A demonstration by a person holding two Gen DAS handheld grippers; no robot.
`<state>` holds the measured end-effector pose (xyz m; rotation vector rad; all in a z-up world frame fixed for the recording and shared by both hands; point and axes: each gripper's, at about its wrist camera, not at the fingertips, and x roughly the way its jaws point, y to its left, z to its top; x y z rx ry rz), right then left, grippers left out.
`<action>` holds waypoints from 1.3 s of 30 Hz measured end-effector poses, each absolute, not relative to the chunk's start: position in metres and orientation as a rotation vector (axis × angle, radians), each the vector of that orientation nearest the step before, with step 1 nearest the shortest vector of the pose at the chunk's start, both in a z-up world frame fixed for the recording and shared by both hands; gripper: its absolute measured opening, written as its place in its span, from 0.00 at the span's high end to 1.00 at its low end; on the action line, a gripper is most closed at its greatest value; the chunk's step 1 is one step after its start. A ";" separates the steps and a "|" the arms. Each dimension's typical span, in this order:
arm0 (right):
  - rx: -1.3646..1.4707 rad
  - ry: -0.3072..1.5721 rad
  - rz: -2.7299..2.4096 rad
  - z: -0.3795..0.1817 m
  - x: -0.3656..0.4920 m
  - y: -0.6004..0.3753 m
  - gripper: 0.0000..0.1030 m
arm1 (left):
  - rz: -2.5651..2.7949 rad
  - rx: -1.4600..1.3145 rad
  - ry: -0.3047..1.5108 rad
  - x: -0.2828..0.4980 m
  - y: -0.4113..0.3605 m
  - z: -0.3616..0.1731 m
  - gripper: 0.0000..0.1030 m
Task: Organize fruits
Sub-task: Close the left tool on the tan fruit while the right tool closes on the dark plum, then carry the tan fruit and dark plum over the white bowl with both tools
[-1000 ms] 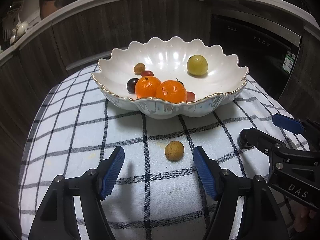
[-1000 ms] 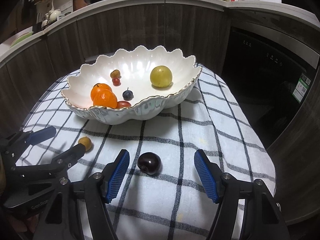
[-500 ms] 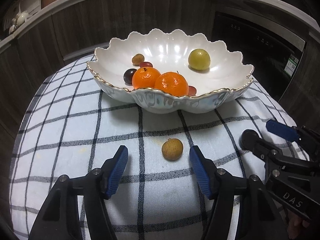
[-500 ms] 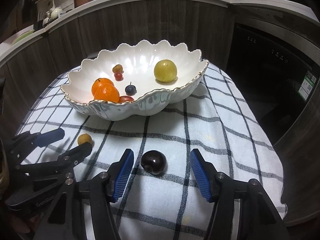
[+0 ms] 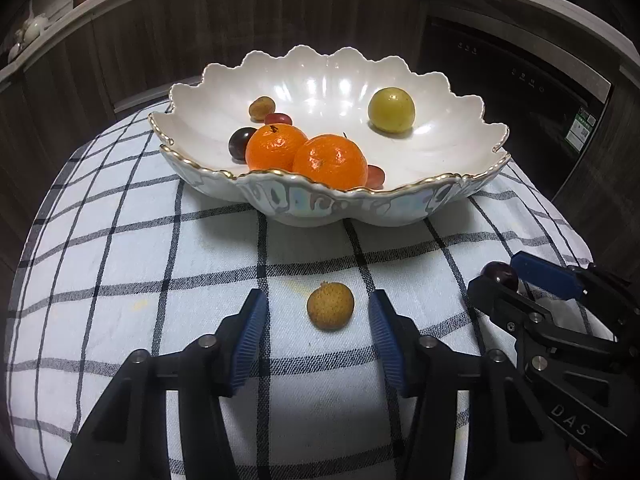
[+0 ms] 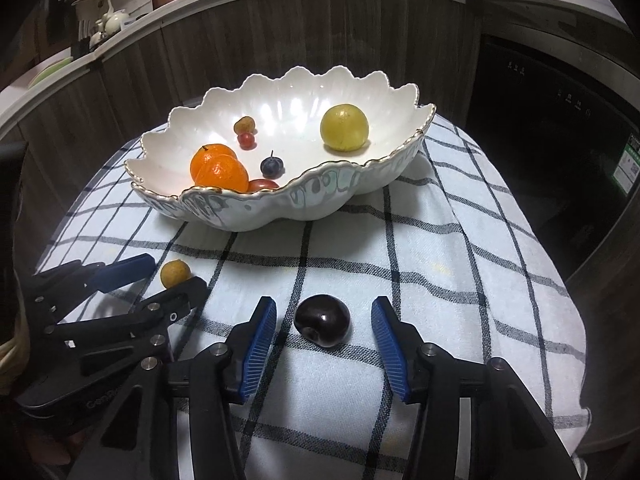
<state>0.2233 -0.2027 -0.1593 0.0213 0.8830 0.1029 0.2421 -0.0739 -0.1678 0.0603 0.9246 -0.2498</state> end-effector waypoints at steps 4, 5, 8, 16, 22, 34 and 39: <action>0.025 0.892 0.108 -0.162 0.224 -0.203 0.58 | -0.254 0.057 0.923 0.243 -0.074 -0.168 0.58; 0.027 0.897 0.110 -0.163 0.224 -0.203 0.58 | -0.257 0.056 0.923 0.243 -0.073 -0.168 0.61; 0.026 0.909 0.111 -0.165 0.225 -0.203 0.64 | -0.259 0.060 0.922 0.243 -0.074 -0.168 0.66; 0.012 0.905 0.116 -0.166 0.226 -0.201 0.70 | -0.251 0.104 0.914 0.241 -0.081 -0.167 0.77; 0.021 0.904 0.119 -0.165 0.226 -0.203 0.71 | -0.229 0.127 0.909 0.238 -0.082 -0.166 0.78; 0.022 0.878 0.108 -0.153 0.222 -0.204 0.71 | -0.206 0.145 0.899 0.229 -0.078 -0.156 0.78; 0.025 0.860 0.106 -0.144 0.219 -0.204 0.71 | -0.198 0.149 0.884 0.225 -0.077 -0.147 0.78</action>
